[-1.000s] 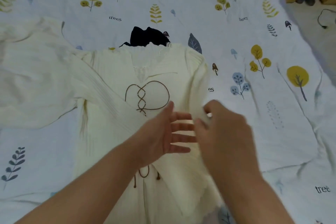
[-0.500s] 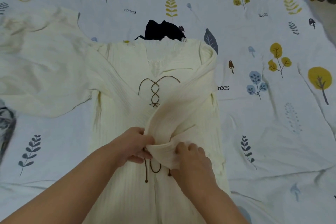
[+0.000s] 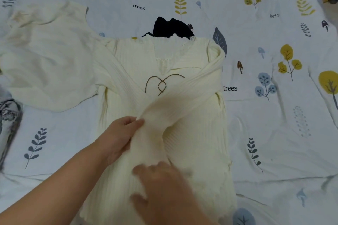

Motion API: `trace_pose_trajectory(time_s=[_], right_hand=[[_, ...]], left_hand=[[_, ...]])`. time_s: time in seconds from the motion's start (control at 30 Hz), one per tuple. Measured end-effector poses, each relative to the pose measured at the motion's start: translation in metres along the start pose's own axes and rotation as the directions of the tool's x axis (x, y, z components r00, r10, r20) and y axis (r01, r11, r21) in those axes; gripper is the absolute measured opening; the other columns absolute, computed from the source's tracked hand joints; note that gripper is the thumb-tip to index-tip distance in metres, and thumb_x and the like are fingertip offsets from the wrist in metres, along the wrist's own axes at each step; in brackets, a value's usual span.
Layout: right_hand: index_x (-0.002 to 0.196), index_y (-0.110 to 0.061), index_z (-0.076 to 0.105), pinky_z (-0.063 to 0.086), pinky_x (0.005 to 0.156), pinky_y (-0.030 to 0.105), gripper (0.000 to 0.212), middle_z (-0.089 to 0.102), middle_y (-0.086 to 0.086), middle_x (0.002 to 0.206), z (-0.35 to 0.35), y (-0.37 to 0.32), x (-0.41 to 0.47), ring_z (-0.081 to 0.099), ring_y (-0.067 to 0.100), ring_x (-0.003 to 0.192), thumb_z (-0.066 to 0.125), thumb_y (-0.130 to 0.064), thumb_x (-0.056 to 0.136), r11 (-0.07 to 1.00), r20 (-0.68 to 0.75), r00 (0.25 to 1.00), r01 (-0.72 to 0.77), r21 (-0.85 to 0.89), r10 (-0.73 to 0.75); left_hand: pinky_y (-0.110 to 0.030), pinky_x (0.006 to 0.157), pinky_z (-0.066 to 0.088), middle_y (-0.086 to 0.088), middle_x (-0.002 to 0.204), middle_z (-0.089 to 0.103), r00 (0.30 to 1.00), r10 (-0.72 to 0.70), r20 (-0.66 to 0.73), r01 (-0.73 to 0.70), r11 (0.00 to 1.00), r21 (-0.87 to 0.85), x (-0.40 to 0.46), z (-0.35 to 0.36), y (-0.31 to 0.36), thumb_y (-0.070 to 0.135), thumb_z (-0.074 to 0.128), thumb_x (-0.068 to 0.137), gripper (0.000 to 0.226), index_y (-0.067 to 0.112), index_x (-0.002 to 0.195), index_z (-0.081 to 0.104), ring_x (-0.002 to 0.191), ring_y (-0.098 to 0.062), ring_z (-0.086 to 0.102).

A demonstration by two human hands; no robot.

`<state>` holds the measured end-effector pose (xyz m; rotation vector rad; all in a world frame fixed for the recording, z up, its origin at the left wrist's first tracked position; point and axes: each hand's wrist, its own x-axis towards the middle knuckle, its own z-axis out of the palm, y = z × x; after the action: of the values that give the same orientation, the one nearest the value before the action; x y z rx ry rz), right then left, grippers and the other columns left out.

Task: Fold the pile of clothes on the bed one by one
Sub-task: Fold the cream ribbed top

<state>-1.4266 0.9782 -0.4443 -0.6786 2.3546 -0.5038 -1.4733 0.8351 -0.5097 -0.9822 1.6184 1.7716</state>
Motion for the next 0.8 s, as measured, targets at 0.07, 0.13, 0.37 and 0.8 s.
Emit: trace_pose_trajectory(time_s=[0.07,0.13,0.37,0.8], right_hand=[[0.139,-0.027,0.037,0.026,0.104,0.035,0.051,0.045,0.004,0.136,0.002,-0.005,-0.003,0.035,0.018,0.126,0.052,-0.036,0.091,0.967,0.264,0.962,0.003,0.256,-0.073],[0.139,-0.03,0.038,0.023,0.107,0.029,0.047,0.043,-0.003,0.14,0.006,0.01,0.0,0.033,0.013,0.129,0.048,-0.034,0.094,0.969,0.165,0.986,-0.009,0.248,-0.033],[0.116,-0.023,0.06,0.035,0.071,0.023,0.027,0.063,-0.001,0.094,-0.038,0.106,0.038,0.053,0.015,0.082,0.049,-0.018,0.093,0.912,-0.376,0.852,-0.247,0.328,0.366],[0.128,-0.011,0.053,0.038,0.093,0.044,0.037,0.04,0.026,0.125,-0.149,0.209,0.171,0.045,0.044,0.11,0.034,-0.018,0.096,0.817,-0.332,0.876,-0.46,-0.349,0.351]], left_hand=[[-0.032,0.067,0.047,-0.005,0.088,0.068,0.999,-0.054,-0.005,0.053,0.954,0.297,-0.004,-0.011,-0.007,0.038,0.064,0.084,0.027,0.014,0.097,0.062,0.076,-0.021,0.061],[-0.027,0.06,0.043,-0.003,0.082,0.063,0.993,-0.096,0.072,0.054,0.892,0.449,-0.007,-0.022,-0.017,0.026,0.067,0.084,0.022,0.012,0.098,0.06,0.069,-0.015,0.056],[-0.02,0.049,0.033,0.005,0.055,0.046,0.962,0.246,-0.119,-0.134,0.804,0.579,-0.003,-0.032,-0.036,0.016,0.055,0.091,0.024,0.016,0.068,0.05,0.047,-0.008,0.039],[-0.003,0.068,0.036,0.006,0.098,0.068,0.829,0.526,-0.19,-0.257,0.659,0.707,0.003,-0.027,-0.057,0.021,0.057,0.091,0.015,0.019,0.1,0.067,0.085,-0.007,0.06]])
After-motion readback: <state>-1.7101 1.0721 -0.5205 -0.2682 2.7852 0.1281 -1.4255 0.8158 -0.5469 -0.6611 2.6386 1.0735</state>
